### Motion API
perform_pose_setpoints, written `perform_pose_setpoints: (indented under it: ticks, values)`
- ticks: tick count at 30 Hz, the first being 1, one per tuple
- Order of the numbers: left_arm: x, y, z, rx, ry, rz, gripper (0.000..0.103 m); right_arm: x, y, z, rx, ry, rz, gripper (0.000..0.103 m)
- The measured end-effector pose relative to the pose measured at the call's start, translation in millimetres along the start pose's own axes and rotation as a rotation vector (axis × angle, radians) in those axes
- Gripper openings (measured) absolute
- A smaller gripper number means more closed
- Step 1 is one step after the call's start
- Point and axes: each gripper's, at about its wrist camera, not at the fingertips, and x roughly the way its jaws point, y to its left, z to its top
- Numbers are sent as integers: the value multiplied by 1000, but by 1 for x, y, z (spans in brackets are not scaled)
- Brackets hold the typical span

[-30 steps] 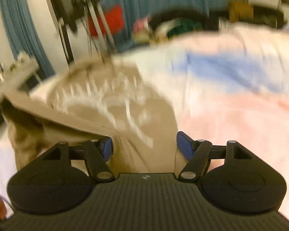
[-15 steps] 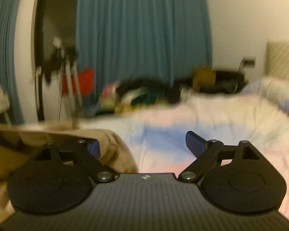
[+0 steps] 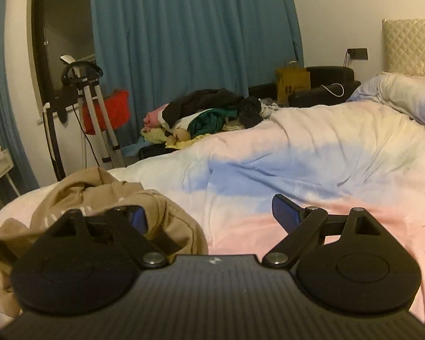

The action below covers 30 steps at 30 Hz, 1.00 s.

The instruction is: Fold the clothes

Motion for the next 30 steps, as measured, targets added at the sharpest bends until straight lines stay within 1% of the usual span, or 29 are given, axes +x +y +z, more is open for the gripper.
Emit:
perform_pose_setpoints:
  ticks: [2,4,6,8,9,11,13,15,16,17,18,19,20,21,24,26,27,28,30]
  values:
    - [13,-5,-6,37,90,-49,97,3,-3,-1,-2,-2,6,88]
    - [21,-9,-13,58,126,-62,97,5,-3,-2,-5,-4,16,88]
    - [27,-17,-18,110,148,-70,97,-3,-1,-2,-14,-17,19,88]
    - [31,-22,-19,155,128,-18,97,-7,2,-2,-24,-30,25,88]
    - [31,-22,-20,156,114,15,97,-9,1,-2,-29,-36,30,88]
    - [28,-14,-17,93,96,73,97,-7,1,-3,-52,-14,30,88]
    - [24,7,-13,-27,87,115,98,-2,1,-5,-84,29,25,88]
    - [12,29,-7,-145,48,131,98,7,-1,-10,-124,115,22,88]
    - [2,37,-5,-186,22,133,98,10,-3,-13,-130,173,44,88]
    - [-8,42,-3,-211,-5,141,98,10,-6,-17,-130,229,81,88]
    - [-20,44,-1,-216,-34,147,98,7,-9,-21,-126,262,102,88]
    - [-31,46,1,-221,-62,152,98,2,-11,-26,-121,288,116,88]
    - [-43,45,3,-224,-86,154,98,-5,-13,-30,-121,292,118,88]
    - [-55,44,5,-227,-110,157,100,-13,-15,-30,-119,274,109,88]
    - [-89,47,19,-271,-173,143,101,-37,-26,-2,-51,142,68,88]
    - [-112,52,41,-293,-243,131,101,-52,-29,34,-15,59,86,88]
    - [-125,54,54,-299,-285,126,101,-62,-26,56,-23,15,101,88]
    - [-134,56,70,-303,-309,128,102,-73,-22,80,-38,-30,117,88]
    - [-153,65,113,-319,-350,115,102,-95,-14,128,-70,-120,150,88]
